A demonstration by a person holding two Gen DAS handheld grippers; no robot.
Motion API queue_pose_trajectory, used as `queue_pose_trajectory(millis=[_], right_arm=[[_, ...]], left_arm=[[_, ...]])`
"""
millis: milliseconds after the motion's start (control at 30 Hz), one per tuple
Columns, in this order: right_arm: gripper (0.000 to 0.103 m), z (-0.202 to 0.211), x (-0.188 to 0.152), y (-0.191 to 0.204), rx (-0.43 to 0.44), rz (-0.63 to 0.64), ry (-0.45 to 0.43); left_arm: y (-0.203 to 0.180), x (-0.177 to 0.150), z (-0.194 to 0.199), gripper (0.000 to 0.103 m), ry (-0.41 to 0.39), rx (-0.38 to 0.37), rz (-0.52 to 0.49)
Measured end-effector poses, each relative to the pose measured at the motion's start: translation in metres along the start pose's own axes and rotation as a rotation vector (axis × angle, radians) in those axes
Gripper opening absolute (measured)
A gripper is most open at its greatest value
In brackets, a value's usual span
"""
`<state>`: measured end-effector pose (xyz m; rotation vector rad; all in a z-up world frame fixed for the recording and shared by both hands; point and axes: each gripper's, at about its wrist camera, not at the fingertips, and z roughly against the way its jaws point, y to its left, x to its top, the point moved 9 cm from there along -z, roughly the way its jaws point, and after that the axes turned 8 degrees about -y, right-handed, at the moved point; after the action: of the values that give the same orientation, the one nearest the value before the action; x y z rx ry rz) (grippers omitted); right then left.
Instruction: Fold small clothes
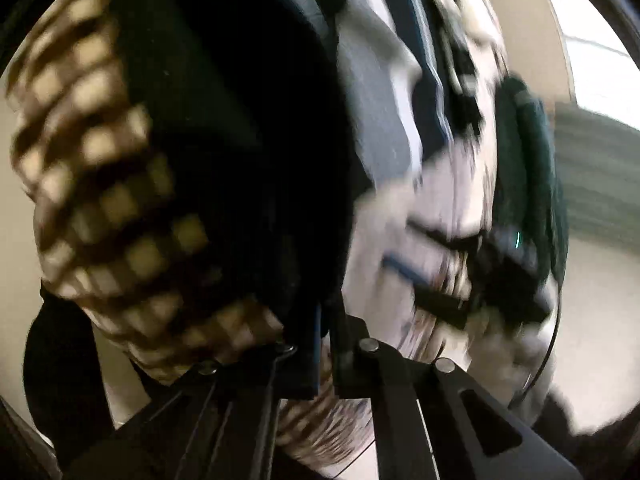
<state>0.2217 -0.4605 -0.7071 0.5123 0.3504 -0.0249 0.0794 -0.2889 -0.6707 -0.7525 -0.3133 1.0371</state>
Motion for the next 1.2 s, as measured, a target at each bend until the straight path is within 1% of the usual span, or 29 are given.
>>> queue_pose_trajectory(millis=[33, 100, 167, 233, 333, 433, 467, 500, 567, 600, 633, 700, 733, 767, 800, 833, 867, 900, 933, 967, 1033, 1100, 1133, 1167, 1200], right_arm=[[0.048, 0.007, 0.008, -0.005, -0.007, 0.001, -0.011], [0.048, 0.018, 0.020, -0.010, -0.017, -0.001, -0.037], [0.048, 0.029, 0.035, -0.012, -0.022, -0.009, -0.064], [0.048, 0.041, 0.055, -0.008, -0.010, -0.016, -0.095], [0.048, 0.068, 0.098, 0.001, 0.023, -0.031, -0.177], [0.048, 0.098, 0.163, 0.008, 0.087, -0.070, -0.290], [0.052, 0.108, 0.192, 0.009, 0.109, -0.086, -0.334], [0.052, 0.115, 0.214, 0.010, 0.131, -0.098, -0.369], [0.052, 0.125, 0.262, 0.015, 0.189, -0.130, -0.419], [0.052, 0.128, 0.289, 0.018, 0.234, -0.159, -0.440], [0.052, 0.127, 0.306, 0.021, 0.265, -0.173, -0.443], [0.052, 0.115, 0.341, 0.025, 0.320, -0.228, -0.414], [0.052, 0.109, 0.351, 0.027, 0.328, -0.246, -0.398], [0.051, 0.104, 0.357, 0.034, 0.346, -0.236, -0.389], [0.042, 0.102, 0.360, 0.045, 0.313, -0.178, -0.405], [0.008, 0.098, 0.360, 0.050, 0.222, -0.110, -0.402], [0.008, 0.102, 0.359, 0.057, 0.120, -0.035, -0.438], [0.007, 0.108, 0.362, 0.059, 0.058, 0.012, -0.462], [0.006, 0.114, 0.365, 0.057, 0.014, 0.027, -0.488], [0.006, 0.117, 0.372, 0.048, -0.005, -0.017, -0.496], [0.006, 0.109, 0.376, 0.045, 0.025, -0.059, -0.450], [0.007, 0.113, 0.372, 0.053, 0.018, -0.029, -0.438], [0.014, 0.115, 0.367, 0.056, 0.021, -0.022, -0.424], [0.030, 0.115, 0.356, 0.060, 0.012, -0.020, -0.401], [0.039, 0.118, 0.336, 0.060, 0.013, -0.015, -0.381]], left_arm=[[0.000, -0.011, -0.002, 0.002, 0.032, 0.006, -0.012], [0.007, -0.016, 0.000, 0.002, 0.045, 0.014, -0.001], [0.019, -0.012, 0.008, 0.002, 0.026, 0.019, 0.040], [0.033, -0.005, 0.020, 0.002, -0.012, 0.037, 0.084], [0.050, 0.002, 0.036, 0.002, -0.054, 0.055, 0.134], [0.055, 0.004, 0.044, 0.002, -0.058, 0.064, 0.124], [0.055, 0.003, 0.044, 0.002, -0.053, 0.063, 0.118], [0.054, 0.001, 0.044, 0.002, -0.048, 0.064, 0.112], [0.052, -0.004, 0.037, 0.002, -0.034, 0.060, 0.106], [0.051, -0.005, 0.034, 0.002, -0.030, 0.064, 0.107], [0.051, -0.007, 0.034, 0.002, -0.026, 0.060, 0.112], [0.054, -0.011, 0.035, 0.002, -0.021, 0.070, 0.121], [0.055, -0.013, 0.033, 0.002, -0.017, 0.067, 0.130], [0.055, -0.013, 0.031, 0.002, -0.015, 0.072, 0.135], [0.056, -0.013, 0.030, 0.002, -0.017, 0.078, 0.139], [0.057, -0.014, 0.030, 0.002, -0.015, 0.077, 0.147], [0.058, -0.014, 0.030, 0.002, -0.016, 0.081, 0.153], [0.058, -0.014, 0.031, 0.002, -0.018, 0.080, 0.156], [0.057, -0.014, 0.031, 0.002, -0.015, 0.075, 0.161], [0.059, -0.014, 0.032, 0.002, -0.014, 0.073, 0.161], [0.056, -0.011, 0.033, 0.002, 0.001, 0.051, 0.181], [0.055, -0.002, 0.042, 0.006, -0.005, 0.053, 0.213], [0.054, 0.003, 0.050, 0.012, -0.018, 0.050, 0.218], [0.050, 0.011, 0.061, 0.031, -0.043, 0.046, 0.216], [0.047, 0.020, 0.074, 0.058, -0.072, 0.042, 0.210]])
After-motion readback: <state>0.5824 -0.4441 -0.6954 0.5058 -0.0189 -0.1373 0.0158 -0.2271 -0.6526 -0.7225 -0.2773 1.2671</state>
